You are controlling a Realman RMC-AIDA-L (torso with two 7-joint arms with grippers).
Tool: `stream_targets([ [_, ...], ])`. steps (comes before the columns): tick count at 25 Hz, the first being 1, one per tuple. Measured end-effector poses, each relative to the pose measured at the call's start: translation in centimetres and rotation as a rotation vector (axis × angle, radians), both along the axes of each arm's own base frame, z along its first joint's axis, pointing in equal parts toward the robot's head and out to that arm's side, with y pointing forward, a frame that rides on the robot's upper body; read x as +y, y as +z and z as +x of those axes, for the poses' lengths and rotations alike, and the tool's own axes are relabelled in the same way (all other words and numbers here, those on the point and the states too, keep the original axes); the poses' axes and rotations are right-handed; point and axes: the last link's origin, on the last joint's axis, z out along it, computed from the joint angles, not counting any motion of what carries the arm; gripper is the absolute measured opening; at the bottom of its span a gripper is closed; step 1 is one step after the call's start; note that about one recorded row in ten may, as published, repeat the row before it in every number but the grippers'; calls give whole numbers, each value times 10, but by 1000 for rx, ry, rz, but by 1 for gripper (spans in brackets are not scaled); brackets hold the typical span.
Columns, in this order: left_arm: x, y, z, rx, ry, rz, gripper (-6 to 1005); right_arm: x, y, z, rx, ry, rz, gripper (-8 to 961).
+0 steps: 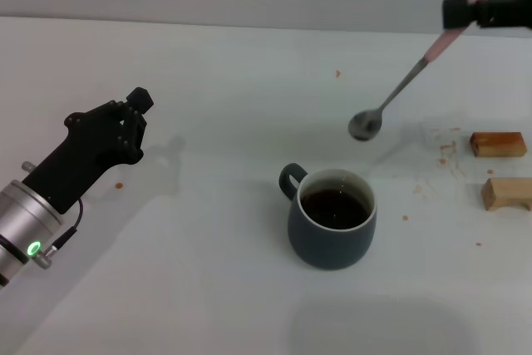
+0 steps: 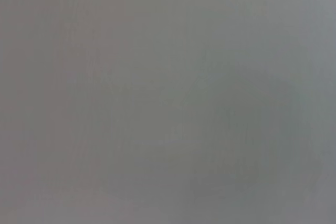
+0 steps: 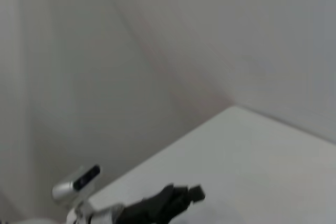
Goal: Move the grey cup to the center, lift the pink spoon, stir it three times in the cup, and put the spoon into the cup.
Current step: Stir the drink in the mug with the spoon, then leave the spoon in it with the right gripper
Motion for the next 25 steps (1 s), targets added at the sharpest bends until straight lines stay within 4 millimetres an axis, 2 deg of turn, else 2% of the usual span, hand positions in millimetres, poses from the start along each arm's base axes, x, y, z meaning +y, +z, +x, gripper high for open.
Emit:
stream_targets([
  [10, -1, 1, 1, -7, -12, 5, 68, 7, -19, -12, -77, 20, -69, 122],
  [25, 2, 5, 2, -11, -11, 21, 71, 13, -64, -13, -210, 11, -106, 130],
])
